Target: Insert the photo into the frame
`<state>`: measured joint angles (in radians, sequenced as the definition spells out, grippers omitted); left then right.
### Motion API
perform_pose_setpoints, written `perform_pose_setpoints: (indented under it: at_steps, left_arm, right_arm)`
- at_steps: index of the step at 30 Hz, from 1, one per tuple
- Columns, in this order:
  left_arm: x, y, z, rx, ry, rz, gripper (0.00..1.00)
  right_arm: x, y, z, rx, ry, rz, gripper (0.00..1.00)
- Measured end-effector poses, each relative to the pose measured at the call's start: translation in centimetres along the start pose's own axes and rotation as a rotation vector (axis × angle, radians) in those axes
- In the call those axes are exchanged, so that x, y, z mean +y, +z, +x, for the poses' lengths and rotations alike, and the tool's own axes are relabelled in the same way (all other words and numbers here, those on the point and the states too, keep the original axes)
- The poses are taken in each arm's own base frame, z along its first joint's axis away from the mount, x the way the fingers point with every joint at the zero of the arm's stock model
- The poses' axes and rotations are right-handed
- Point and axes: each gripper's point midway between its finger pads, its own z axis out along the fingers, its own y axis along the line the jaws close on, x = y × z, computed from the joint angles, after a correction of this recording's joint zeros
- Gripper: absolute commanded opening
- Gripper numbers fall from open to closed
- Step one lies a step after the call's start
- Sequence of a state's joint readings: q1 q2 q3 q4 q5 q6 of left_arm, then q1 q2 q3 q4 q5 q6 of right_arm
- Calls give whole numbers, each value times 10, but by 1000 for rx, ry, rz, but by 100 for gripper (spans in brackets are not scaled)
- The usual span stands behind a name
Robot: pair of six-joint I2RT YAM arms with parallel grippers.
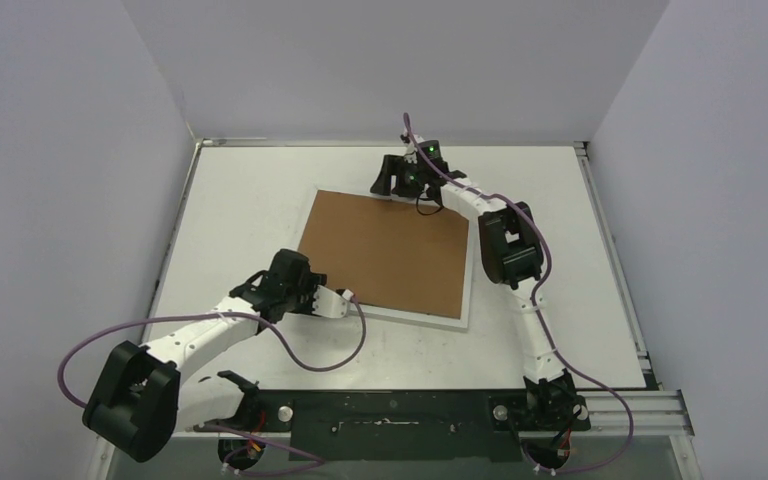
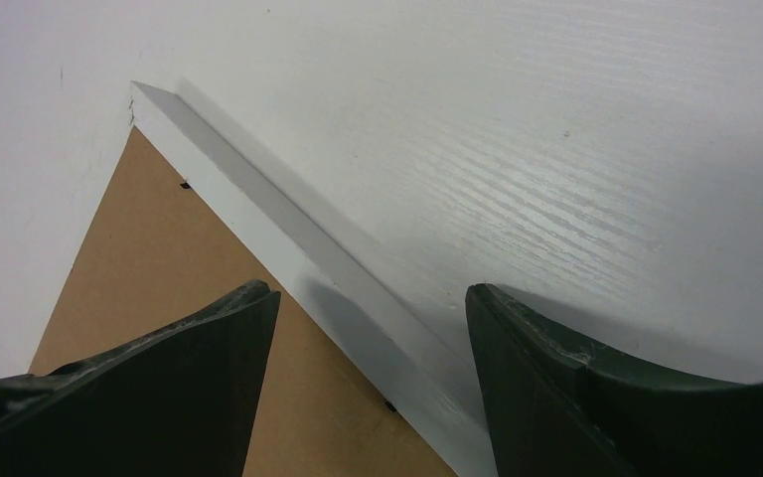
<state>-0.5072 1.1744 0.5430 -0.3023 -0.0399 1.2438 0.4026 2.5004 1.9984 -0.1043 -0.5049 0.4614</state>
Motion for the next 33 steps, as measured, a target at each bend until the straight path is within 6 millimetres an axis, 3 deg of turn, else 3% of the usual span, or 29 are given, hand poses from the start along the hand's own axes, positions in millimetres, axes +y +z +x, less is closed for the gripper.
perform_pose_setpoints:
  at_steps: [19,33]
  left_arm:
    - [-4,1,7,28,36,-11,37]
    - [22,-3,26,142,3,-184,33]
  right_arm:
    - [3,2,3,2,-5,-7,68]
    - [7,5,6,-3,-35,-18,65]
